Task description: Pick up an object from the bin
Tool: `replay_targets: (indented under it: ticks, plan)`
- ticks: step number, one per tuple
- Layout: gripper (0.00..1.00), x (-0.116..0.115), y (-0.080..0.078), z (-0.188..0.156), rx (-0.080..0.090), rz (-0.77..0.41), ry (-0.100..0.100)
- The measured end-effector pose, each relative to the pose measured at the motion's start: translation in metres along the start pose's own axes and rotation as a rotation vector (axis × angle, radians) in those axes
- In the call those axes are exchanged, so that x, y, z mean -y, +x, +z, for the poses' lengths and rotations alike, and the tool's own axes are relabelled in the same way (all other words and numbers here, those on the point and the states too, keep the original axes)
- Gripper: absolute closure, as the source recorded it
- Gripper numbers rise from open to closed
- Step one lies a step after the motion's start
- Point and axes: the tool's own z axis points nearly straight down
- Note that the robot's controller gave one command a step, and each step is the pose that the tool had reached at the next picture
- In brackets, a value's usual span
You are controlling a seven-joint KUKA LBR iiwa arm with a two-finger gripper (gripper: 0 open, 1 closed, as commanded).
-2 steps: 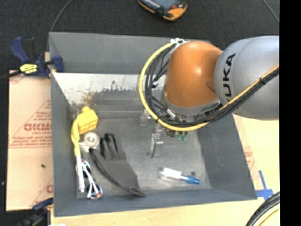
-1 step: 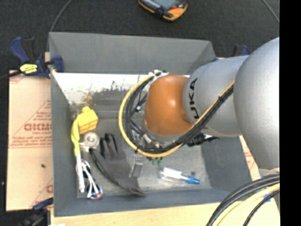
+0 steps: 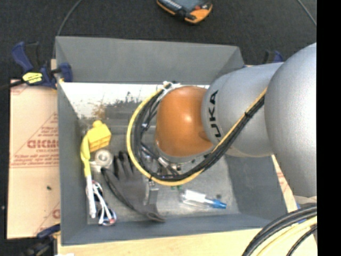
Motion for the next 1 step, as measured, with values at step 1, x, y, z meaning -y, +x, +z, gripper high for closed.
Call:
replay_targets:
  ticks: [1]
  plan:
    - [0.00, -0.0238, 0.0083, 0.0030, -0.003, 0.324, -0.001]
